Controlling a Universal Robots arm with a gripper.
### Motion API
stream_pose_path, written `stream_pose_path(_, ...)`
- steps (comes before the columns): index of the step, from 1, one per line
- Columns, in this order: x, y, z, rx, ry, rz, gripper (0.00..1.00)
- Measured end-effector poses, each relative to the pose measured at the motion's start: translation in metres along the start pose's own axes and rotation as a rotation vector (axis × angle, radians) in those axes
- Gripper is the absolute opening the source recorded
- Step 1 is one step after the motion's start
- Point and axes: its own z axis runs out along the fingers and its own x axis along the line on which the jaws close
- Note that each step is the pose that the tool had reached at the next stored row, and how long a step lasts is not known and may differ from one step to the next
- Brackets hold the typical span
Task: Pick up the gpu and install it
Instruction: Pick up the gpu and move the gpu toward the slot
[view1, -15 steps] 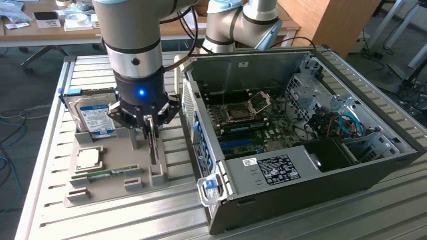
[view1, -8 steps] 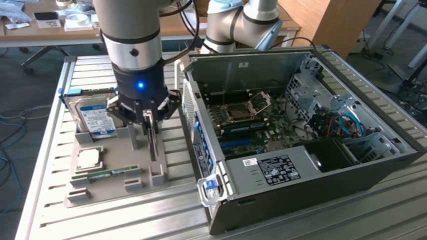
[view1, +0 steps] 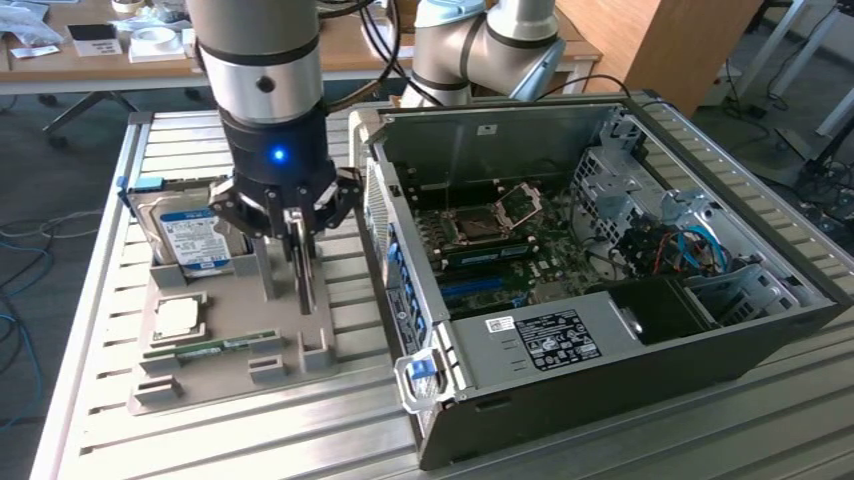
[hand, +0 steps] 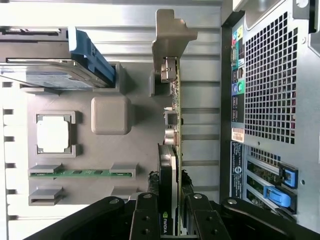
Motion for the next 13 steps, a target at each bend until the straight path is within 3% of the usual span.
stream_pose_path(13, 0.000, 0.0008, -0.0220, -0.0001, -0.0001, 0.000, 0.27)
